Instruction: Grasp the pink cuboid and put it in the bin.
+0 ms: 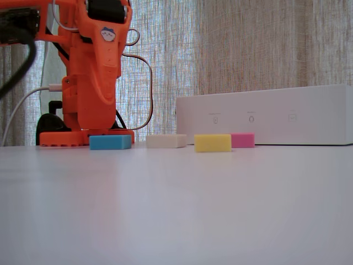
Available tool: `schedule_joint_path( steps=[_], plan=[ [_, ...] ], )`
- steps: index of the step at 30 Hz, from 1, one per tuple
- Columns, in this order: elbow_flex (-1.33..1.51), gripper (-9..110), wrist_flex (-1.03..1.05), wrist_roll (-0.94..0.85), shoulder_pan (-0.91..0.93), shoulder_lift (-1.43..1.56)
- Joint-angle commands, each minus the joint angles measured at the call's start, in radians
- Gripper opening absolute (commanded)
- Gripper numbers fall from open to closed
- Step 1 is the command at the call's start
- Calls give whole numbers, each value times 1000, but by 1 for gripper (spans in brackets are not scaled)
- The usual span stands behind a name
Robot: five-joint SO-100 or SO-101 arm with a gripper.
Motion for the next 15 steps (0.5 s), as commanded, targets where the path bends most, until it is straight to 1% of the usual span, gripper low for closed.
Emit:
schedule_joint_path(
  steps=[1, 13, 14, 15],
  plan=[
    [-3, -8, 2, -34, -37, -3],
    [-3, -8, 2, -34, -37, -3],
    [-3, -6, 2, -34, -37, -3],
    [-3, -1, 2, -34, -37, -3]
  ],
)
